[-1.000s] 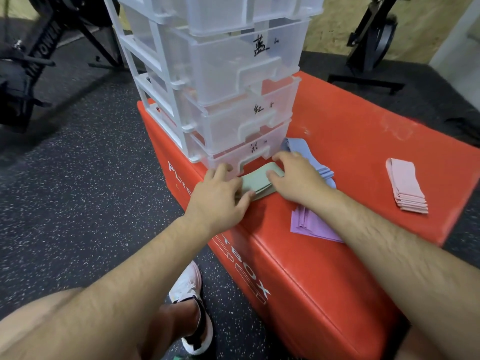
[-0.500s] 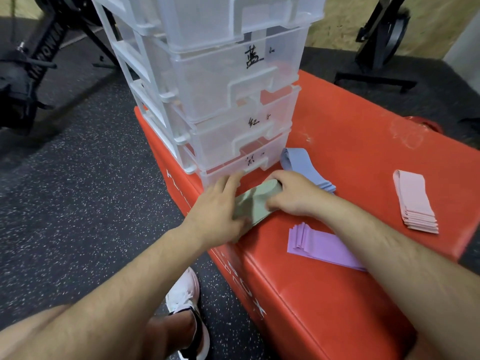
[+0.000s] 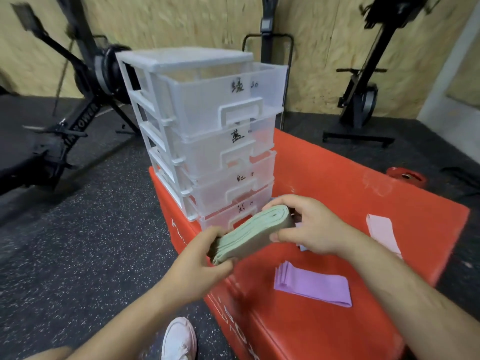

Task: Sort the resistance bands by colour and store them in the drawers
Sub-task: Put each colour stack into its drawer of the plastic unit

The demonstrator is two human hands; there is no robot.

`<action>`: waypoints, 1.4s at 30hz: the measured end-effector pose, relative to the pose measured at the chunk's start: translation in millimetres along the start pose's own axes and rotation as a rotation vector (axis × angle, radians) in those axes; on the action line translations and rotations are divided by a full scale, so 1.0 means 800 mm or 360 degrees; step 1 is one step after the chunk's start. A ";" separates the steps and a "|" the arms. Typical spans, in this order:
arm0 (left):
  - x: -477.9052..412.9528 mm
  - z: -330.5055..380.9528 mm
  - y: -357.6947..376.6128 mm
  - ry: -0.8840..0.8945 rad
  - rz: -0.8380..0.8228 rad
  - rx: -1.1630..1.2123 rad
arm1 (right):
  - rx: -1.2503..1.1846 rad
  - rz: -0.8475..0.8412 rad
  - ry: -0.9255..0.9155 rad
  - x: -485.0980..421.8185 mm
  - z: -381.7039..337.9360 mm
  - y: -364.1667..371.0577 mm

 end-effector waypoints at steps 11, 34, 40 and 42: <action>-0.093 0.231 -0.183 0.0427 0.0317 -0.0390 | -0.0067 0.0434 -0.0568 -0.048 -0.180 -0.115; -0.329 0.186 -0.192 -0.0038 -0.0365 -0.1391 | 0.0806 -0.0067 -0.0067 -0.313 -0.189 -0.128; -0.306 0.202 -0.197 0.0154 -0.0192 -0.1320 | 0.0190 0.0488 -0.0422 -0.280 -0.178 -0.135; -0.282 0.211 -0.198 0.0393 0.0047 -0.1127 | 0.0144 0.0892 -0.0665 -0.241 -0.162 -0.133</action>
Point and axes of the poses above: each hand's wrist, its own x-axis away from the middle knuckle, its own y-axis out of the palm, z = x × y, the point moved 2 cm from there along -x, towards the middle knuckle, and after that the axes turned 7 degrees about z, right-handed, at the moved point
